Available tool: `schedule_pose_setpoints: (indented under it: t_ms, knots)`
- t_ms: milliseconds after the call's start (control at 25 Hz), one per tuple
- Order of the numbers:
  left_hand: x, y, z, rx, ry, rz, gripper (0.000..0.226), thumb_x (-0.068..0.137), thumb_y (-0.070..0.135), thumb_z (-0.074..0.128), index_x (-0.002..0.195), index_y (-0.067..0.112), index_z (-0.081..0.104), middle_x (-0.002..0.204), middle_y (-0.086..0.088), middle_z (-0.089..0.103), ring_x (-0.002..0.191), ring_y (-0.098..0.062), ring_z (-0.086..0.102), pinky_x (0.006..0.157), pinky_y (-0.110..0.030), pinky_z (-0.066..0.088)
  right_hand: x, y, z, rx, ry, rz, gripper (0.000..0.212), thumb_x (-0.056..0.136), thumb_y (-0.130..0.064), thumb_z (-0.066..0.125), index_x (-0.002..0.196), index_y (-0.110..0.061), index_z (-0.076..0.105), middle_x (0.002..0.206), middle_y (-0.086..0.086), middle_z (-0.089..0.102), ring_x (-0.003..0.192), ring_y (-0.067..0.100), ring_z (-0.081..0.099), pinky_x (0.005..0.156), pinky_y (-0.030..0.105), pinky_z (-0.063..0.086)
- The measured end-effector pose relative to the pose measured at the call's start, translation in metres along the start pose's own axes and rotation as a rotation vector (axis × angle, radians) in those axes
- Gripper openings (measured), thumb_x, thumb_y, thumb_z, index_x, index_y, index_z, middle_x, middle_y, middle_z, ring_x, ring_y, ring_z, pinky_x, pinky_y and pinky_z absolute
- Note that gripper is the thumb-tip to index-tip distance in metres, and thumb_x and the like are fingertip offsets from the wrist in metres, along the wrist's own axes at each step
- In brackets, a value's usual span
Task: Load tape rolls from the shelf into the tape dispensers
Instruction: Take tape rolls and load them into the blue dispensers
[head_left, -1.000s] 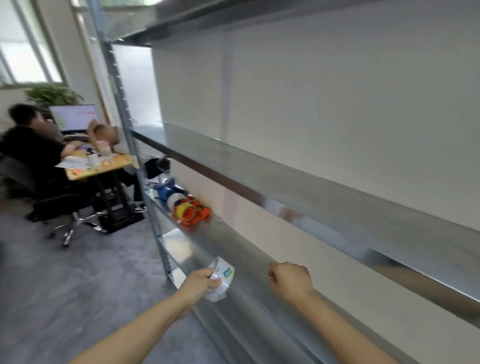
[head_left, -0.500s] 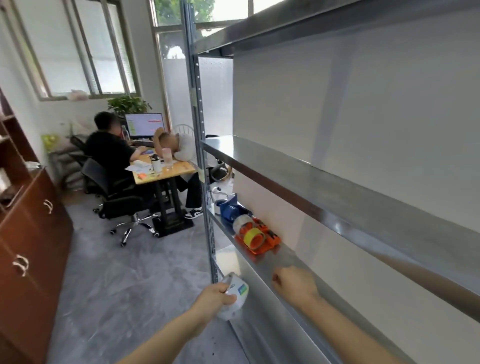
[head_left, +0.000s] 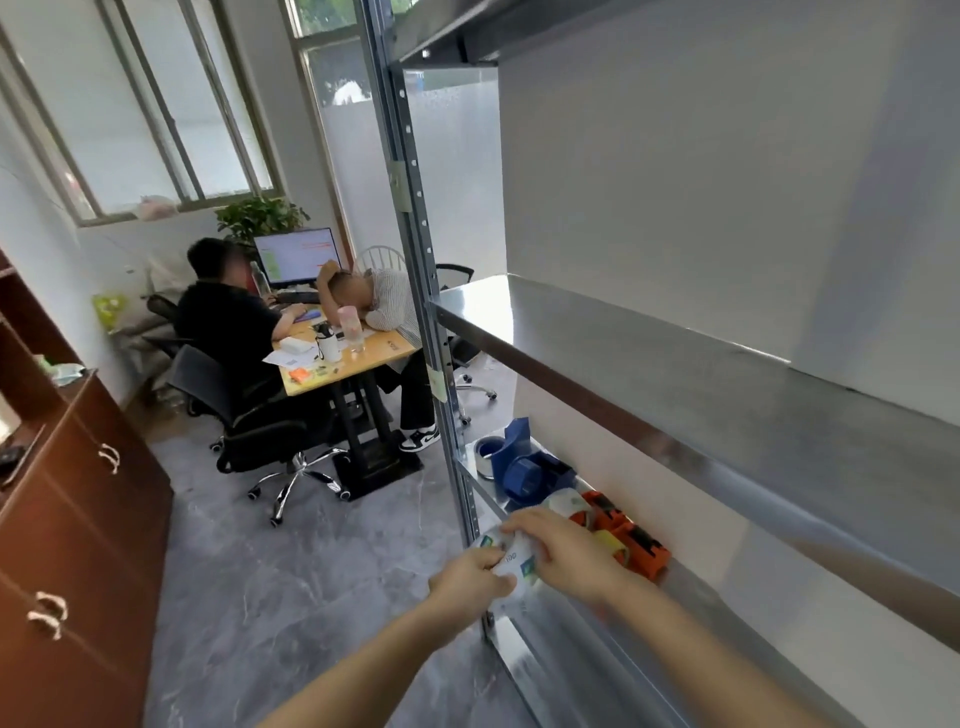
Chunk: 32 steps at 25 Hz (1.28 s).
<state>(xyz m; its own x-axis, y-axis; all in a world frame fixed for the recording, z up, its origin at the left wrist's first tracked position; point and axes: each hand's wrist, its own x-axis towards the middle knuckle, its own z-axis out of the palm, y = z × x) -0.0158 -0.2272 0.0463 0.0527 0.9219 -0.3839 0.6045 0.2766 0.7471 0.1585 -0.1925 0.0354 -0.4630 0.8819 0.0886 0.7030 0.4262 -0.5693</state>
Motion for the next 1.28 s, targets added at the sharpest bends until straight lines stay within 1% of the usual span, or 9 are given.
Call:
schedule_pose_setpoints:
  t_ms: [160,240,320,560,640,800,920,1080,1280]
  knots:
    - [0.059,-0.004,-0.029,0.158,-0.023,0.094,0.019,0.08,0.024,0.064,0.096,0.027,0.073,0.107,0.002,0.063,0.089,-0.016,0.058,0.082,-0.03,0.049,0.044,0.0,-0.005,-0.1,-0.162,-0.08,0.062,0.079,-0.022,0.065,0.137,-0.03,0.045,0.152,-0.01,0.03,0.138,0.007,0.028,0.113,0.03,0.03]
    - [0.087,-0.006,-0.04,0.248,-0.035,0.134,0.035,0.079,0.027,0.067,0.114,0.028,0.069,0.128,0.007,0.052,0.118,-0.017,0.05,0.103,-0.032,0.042,0.067,0.002,-0.001,-0.222,-0.137,-0.09,0.066,0.075,-0.034,0.07,0.136,-0.027,0.047,0.149,-0.011,0.038,0.139,0.006,0.026,0.115,0.031,0.025]
    - [0.11,-0.009,-0.052,0.278,-0.042,0.202,0.052,0.079,0.03,0.068,0.131,0.028,0.057,0.139,0.011,0.037,0.128,-0.013,0.038,0.104,-0.022,0.031,0.087,0.002,0.001,-0.341,-0.048,-0.057,0.057,0.073,-0.044,0.07,0.125,-0.025,0.056,0.138,-0.01,0.052,0.135,0.008,0.035,0.115,0.03,0.023]
    - [0.176,-0.003,-0.107,0.206,-0.076,0.489,0.029,0.075,0.019,0.057,0.101,0.031,0.053,0.103,0.007,0.058,0.091,-0.014,0.061,0.072,-0.027,0.051,0.139,0.0,0.02,-0.138,0.178,0.37,0.043,0.063,-0.06,0.066,0.097,-0.034,0.059,0.102,-0.014,0.06,0.102,0.011,0.051,0.085,0.031,0.048]
    - [0.201,0.004,-0.124,0.356,-0.048,0.522,0.004,0.076,0.024,0.048,0.079,0.026,0.049,0.08,0.006,0.061,0.077,-0.019,0.061,0.061,-0.032,0.044,0.157,-0.002,0.032,-0.073,0.225,0.471,0.042,0.057,-0.062,0.065,0.085,-0.032,0.056,0.089,-0.012,0.061,0.09,0.011,0.053,0.075,0.032,0.048]
    - [0.238,0.014,-0.138,0.452,-0.076,0.62,0.015,0.083,0.015,0.043,0.075,0.021,0.054,0.081,0.003,0.066,0.076,-0.018,0.059,0.062,-0.024,0.039,0.171,-0.012,0.046,0.112,0.409,0.682,0.038,0.06,-0.046,0.072,0.072,-0.017,0.05,0.068,-0.006,0.055,0.061,0.004,0.046,0.057,0.026,0.037]
    - [0.259,0.02,-0.127,0.459,-0.199,0.739,0.018,0.079,0.008,0.042,0.077,0.024,0.052,0.079,0.003,0.065,0.076,-0.019,0.06,0.065,-0.031,0.044,0.171,-0.008,0.049,0.354,0.492,0.794,0.041,0.064,-0.032,0.08,0.095,-0.025,0.055,0.087,-0.012,0.062,0.078,0.0,0.056,0.071,0.022,0.046]
    - [0.279,0.053,-0.11,0.452,-0.166,0.884,0.008,0.093,0.018,0.043,0.086,0.019,0.048,0.077,0.005,0.055,0.07,-0.015,0.052,0.066,-0.036,0.045,0.174,0.01,0.05,0.431,0.389,0.784,0.085,0.055,-0.022,0.077,0.125,-0.052,0.04,0.12,-0.017,0.056,0.109,0.01,0.056,0.09,0.026,0.051]
    - [0.283,0.089,-0.106,0.498,-0.294,1.046,0.012,0.093,0.021,0.044,0.091,0.02,0.055,0.086,0.005,0.065,0.071,-0.012,0.053,0.06,-0.029,0.038,0.179,0.027,0.054,0.594,0.508,0.84,0.037,0.07,-0.032,0.077,0.103,-0.035,0.061,0.103,-0.002,0.069,0.092,0.012,0.064,0.08,0.026,0.054]
